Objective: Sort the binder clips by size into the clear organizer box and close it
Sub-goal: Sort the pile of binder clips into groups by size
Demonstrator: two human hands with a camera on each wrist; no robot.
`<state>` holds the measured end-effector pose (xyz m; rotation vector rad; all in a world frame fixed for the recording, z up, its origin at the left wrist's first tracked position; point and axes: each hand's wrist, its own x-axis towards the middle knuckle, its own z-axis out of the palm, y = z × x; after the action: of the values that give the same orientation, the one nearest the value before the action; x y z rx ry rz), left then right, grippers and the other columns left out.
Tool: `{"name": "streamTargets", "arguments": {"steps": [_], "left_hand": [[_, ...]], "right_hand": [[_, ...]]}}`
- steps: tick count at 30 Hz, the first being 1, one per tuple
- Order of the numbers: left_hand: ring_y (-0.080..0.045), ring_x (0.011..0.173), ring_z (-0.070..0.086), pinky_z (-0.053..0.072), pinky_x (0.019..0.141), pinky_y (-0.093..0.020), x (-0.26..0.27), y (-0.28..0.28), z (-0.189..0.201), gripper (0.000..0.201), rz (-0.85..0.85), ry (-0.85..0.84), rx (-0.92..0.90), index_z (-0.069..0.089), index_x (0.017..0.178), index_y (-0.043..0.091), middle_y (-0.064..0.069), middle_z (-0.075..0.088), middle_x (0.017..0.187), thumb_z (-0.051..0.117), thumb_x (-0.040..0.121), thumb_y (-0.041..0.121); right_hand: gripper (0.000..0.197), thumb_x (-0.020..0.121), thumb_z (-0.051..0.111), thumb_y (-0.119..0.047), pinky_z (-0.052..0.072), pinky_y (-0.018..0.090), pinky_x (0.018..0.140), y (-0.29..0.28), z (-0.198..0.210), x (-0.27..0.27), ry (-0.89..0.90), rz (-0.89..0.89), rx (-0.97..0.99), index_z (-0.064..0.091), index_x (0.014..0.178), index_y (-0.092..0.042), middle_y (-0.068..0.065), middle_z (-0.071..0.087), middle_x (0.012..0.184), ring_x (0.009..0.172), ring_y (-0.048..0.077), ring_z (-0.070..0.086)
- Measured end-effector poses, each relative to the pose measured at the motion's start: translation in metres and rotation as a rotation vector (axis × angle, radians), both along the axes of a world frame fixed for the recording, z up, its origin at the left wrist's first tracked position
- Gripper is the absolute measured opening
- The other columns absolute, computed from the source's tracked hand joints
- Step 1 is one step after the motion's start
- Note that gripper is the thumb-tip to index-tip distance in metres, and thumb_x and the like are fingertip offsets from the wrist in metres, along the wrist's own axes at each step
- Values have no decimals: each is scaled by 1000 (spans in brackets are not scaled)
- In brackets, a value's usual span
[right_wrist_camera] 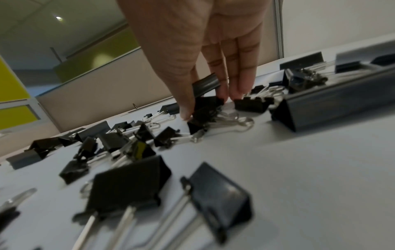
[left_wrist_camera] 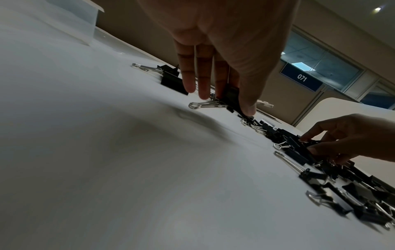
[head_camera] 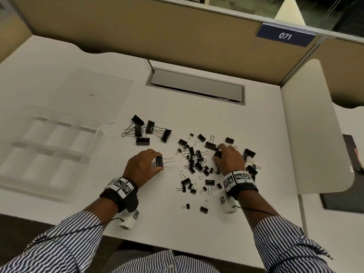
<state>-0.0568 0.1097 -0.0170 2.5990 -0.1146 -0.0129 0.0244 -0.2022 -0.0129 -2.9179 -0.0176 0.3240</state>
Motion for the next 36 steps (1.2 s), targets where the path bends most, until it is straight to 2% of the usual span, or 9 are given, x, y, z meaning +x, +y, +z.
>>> {"name": "streamTargets", "arguments": {"steps": [6, 10, 14, 17, 20, 24, 26, 30, 36], "left_hand": [[-15, 87, 62, 52, 74, -29, -4, 1, -2, 45, 1, 21, 24, 65, 114, 24, 6, 66, 106, 81, 74, 38], [-16, 87, 61, 51, 73, -29, -4, 2, -1, 44, 16, 31, 20, 65, 114, 24, 6, 65, 106, 81, 75, 37], [-18, 88, 62, 48, 72, -27, -6, 6, -2, 44, 48, 25, 26, 65, 114, 22, 4, 65, 105, 81, 75, 36], [-19, 92, 63, 50, 75, -29, -8, 10, -4, 45, 108, 41, 28, 65, 114, 21, 3, 66, 107, 81, 75, 36], [-23, 98, 63, 53, 79, -36, -9, 14, -5, 45, 175, 62, 39, 66, 113, 18, -1, 66, 108, 81, 75, 36], [-28, 90, 65, 52, 75, -37, -12, 20, -3, 44, 247, 61, 110, 67, 108, 14, -7, 67, 103, 81, 74, 38], [-29, 89, 65, 53, 75, -38, -15, 25, -1, 44, 275, 71, 155, 67, 107, 13, -8, 67, 101, 81, 74, 39], [-32, 88, 63, 53, 73, -41, -24, 34, -3, 47, 308, 88, 178, 66, 109, 11, -11, 66, 99, 83, 72, 35], [-31, 88, 61, 54, 67, -41, -35, 41, -7, 47, 284, 64, 166, 63, 112, 11, -9, 61, 103, 81, 74, 32]], "right_hand": [[41, 87, 64, -22, 48, 39, 80, 6, -3, 0, 12, -31, 95, 54, 126, -17, 14, 60, 109, 101, 34, 58], [35, 85, 68, -27, 49, 36, 83, 1, 1, 1, -8, -103, 200, 63, 119, -18, 11, 67, 110, 102, 30, 61], [28, 82, 73, -30, 52, 30, 82, 2, 19, -4, -134, -210, 355, 71, 109, -22, 2, 73, 105, 93, 19, 67], [27, 81, 75, -29, 55, 29, 79, 23, 35, -12, -182, -100, 458, 72, 108, -27, -6, 73, 102, 84, 11, 67], [31, 81, 74, -29, 54, 27, 80, 62, 41, -24, -100, 105, 484, 70, 112, -30, -9, 70, 106, 87, 7, 63], [32, 86, 67, -31, 50, 30, 79, 118, 32, -46, 33, 341, 347, 67, 118, -26, -2, 67, 107, 95, 16, 61], [33, 87, 65, -30, 51, 35, 80, 140, 25, -54, 76, 383, 290, 65, 119, -24, 2, 65, 106, 97, 21, 60], [34, 88, 65, -29, 47, 35, 81, 167, 9, -62, 127, 413, 279, 63, 121, -19, 10, 63, 109, 102, 30, 59], [43, 87, 69, -34, 48, 35, 84, 189, 1, -60, 160, 447, 300, 59, 127, -22, 10, 62, 113, 103, 30, 60]]}}
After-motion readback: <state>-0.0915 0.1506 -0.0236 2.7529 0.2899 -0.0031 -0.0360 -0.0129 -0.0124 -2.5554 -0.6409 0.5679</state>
